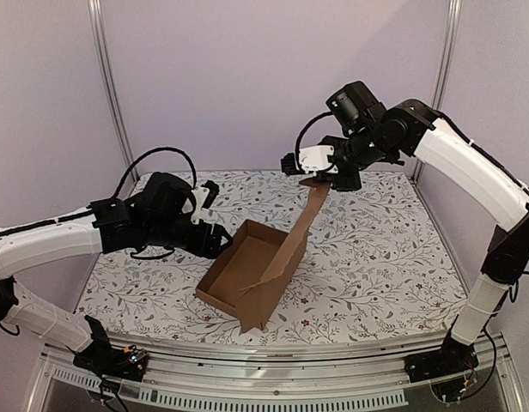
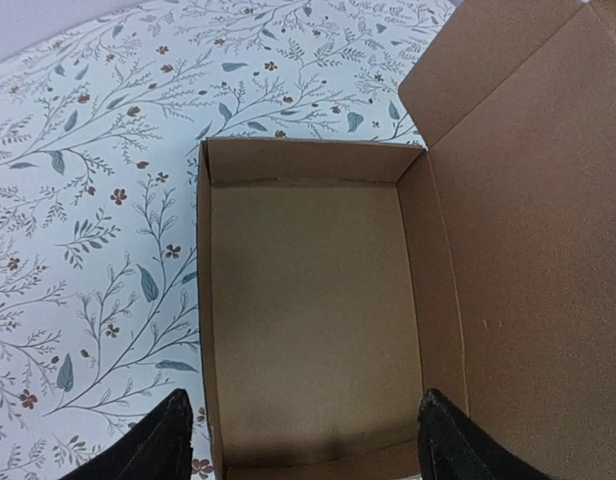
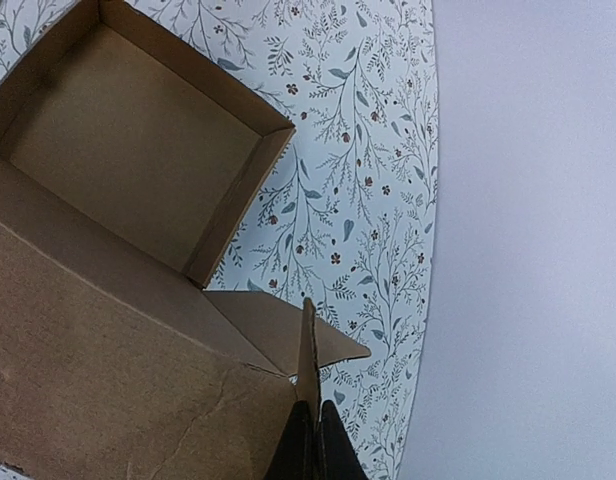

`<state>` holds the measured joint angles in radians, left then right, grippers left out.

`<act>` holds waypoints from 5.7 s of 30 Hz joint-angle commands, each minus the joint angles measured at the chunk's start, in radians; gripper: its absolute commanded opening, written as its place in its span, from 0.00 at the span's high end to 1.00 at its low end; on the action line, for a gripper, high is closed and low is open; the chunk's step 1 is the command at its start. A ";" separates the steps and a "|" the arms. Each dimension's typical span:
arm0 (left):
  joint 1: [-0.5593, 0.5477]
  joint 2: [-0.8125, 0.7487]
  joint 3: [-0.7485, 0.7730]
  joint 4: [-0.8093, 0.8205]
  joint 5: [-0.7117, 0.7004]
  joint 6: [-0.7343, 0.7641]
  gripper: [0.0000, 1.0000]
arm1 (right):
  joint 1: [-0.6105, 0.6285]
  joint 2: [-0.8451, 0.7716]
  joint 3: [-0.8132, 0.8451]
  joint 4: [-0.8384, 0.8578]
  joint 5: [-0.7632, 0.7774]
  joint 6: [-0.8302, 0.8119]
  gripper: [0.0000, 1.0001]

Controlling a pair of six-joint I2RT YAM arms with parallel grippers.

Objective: Fold the paper box

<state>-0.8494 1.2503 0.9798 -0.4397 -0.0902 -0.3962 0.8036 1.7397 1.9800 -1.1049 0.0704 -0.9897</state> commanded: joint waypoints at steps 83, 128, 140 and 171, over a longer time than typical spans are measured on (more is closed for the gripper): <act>-0.177 0.430 -0.181 0.178 -0.243 -1.035 0.92 | -0.008 -0.348 -0.462 0.436 0.235 0.932 0.37; -0.283 0.288 -0.192 0.204 -0.359 -0.757 0.25 | 0.175 -0.034 -0.558 0.613 -0.106 1.121 0.74; -0.281 -0.020 -0.264 0.101 -0.429 -0.462 0.21 | 0.206 -0.111 -0.603 0.576 -0.011 1.118 0.69; 0.319 -0.019 -0.412 0.533 0.092 -0.275 0.35 | 0.487 -0.566 -1.349 0.706 0.223 1.865 0.71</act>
<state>-0.6094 1.1072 0.5751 -0.2256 -0.2592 -0.6796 1.2743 1.1942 0.6743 -0.4961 0.2657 0.7258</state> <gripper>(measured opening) 0.675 0.308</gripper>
